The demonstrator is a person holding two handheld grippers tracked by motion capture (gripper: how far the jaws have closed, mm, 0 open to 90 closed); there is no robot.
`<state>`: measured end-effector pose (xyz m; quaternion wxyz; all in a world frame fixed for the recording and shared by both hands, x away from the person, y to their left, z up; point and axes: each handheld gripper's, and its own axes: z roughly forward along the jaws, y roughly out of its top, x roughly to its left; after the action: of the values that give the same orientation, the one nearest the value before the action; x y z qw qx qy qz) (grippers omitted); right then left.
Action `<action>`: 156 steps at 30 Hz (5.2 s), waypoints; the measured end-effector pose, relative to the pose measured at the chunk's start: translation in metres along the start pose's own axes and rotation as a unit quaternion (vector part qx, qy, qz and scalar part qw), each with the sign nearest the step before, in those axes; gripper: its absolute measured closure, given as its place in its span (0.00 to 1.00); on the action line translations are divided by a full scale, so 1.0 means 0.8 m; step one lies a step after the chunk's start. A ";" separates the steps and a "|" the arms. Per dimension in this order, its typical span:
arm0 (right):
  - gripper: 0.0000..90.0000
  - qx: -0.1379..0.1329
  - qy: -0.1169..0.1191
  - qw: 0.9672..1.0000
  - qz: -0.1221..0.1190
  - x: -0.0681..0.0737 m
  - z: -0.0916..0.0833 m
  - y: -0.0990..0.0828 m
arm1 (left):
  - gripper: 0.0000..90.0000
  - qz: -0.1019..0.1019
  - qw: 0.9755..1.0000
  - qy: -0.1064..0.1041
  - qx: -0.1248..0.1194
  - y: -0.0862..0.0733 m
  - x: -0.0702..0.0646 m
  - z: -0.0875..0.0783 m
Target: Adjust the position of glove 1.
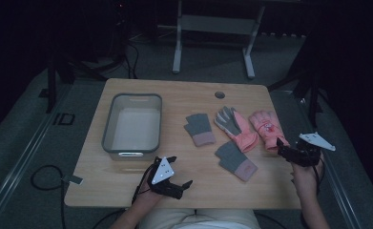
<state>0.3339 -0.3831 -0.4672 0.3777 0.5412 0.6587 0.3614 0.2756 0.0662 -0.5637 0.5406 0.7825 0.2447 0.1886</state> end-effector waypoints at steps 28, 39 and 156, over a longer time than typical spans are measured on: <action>0.15 0.004 0.122 0.993 -0.008 0.070 0.031 0.083 | 0.00 0.000 1.000 -0.005 0.000 0.000 0.001 0.000; 0.21 0.028 0.175 0.983 -0.044 0.112 0.062 0.092 | 0.00 -0.003 1.000 -0.009 -0.001 0.000 0.002 -0.001; 0.80 0.161 0.177 0.970 0.054 0.328 0.090 -0.034 | 0.00 0.004 1.000 0.002 -0.012 -0.001 -0.001 -0.002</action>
<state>0.3522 -0.1240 -0.5522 0.1433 0.5568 0.7346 0.3603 0.2737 0.0674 -0.5638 0.5484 0.7768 0.2400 0.1954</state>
